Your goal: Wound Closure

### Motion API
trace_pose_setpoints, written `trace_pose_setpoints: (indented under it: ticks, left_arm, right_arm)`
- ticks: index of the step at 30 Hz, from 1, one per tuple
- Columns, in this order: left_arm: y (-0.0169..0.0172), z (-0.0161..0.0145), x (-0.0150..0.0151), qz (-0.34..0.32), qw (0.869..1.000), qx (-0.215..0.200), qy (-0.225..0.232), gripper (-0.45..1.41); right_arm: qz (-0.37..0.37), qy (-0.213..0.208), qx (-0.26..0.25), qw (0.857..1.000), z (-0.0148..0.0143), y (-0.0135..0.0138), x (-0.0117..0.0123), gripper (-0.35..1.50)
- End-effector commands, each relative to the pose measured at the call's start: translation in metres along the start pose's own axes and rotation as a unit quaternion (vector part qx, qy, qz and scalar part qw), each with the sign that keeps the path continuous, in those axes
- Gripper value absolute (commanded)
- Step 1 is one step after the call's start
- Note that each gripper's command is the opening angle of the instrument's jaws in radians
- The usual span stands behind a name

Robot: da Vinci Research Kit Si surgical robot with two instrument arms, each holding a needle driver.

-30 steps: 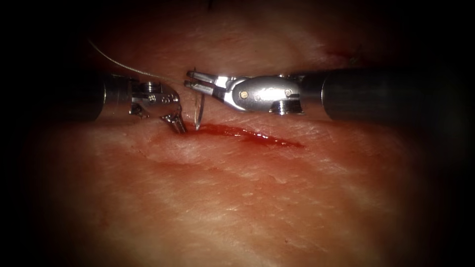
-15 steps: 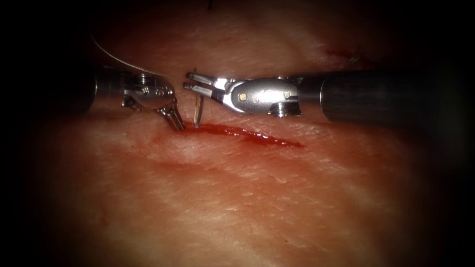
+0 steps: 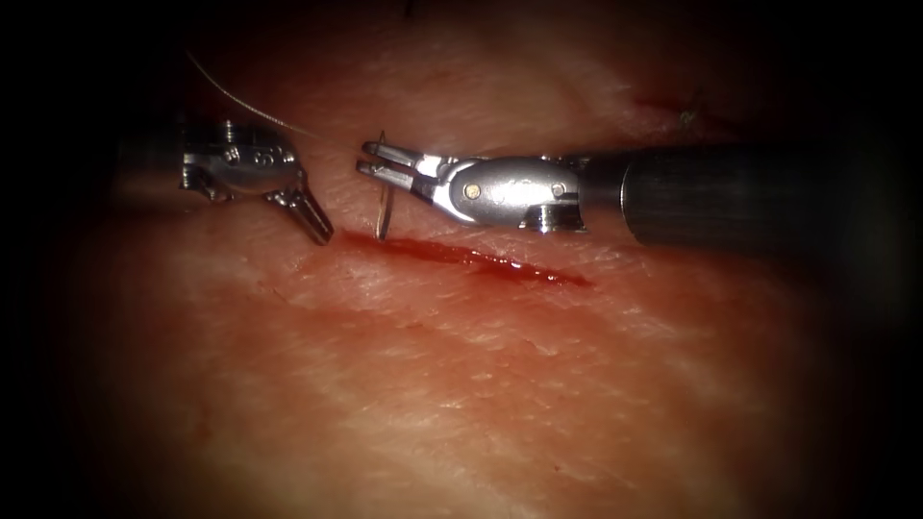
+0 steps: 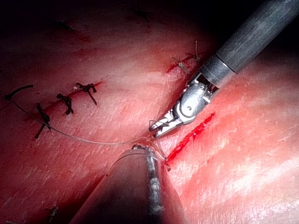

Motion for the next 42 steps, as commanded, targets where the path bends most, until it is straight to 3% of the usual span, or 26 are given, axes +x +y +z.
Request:
trace_pose_setpoints:
  ticks: [1, 11, 27, 42]
  left_arm:
    - [-0.0002, 0.0011, 0.0000, 0.002, 1.000, 0.001, 0.002, -0.43]
    - [0.0020, 0.0055, -0.0007, 0.000, 1.000, 0.006, 0.007, -0.43]
    - [-0.0013, 0.0095, -0.0041, 0.009, 1.000, 0.002, 0.015, -0.45]
    - [-0.0006, 0.0089, -0.0041, 0.004, 1.000, -0.004, 0.016, -0.43]
  right_arm:
    - [0.000, 0.001, 0.000, 1.000, 0.0007, 0.0000, -0.0004, -0.35]
    - [0.001, 0.002, -0.001, 1.000, 0.0007, 0.0001, -0.0003, -0.35]
    - [0.004, 0.005, -0.004, 1.000, 0.0008, 0.0005, 0.0002, -0.35]
    - [0.002, 0.003, -0.004, 1.000, 0.0009, -0.0011, -0.0008, -0.35]
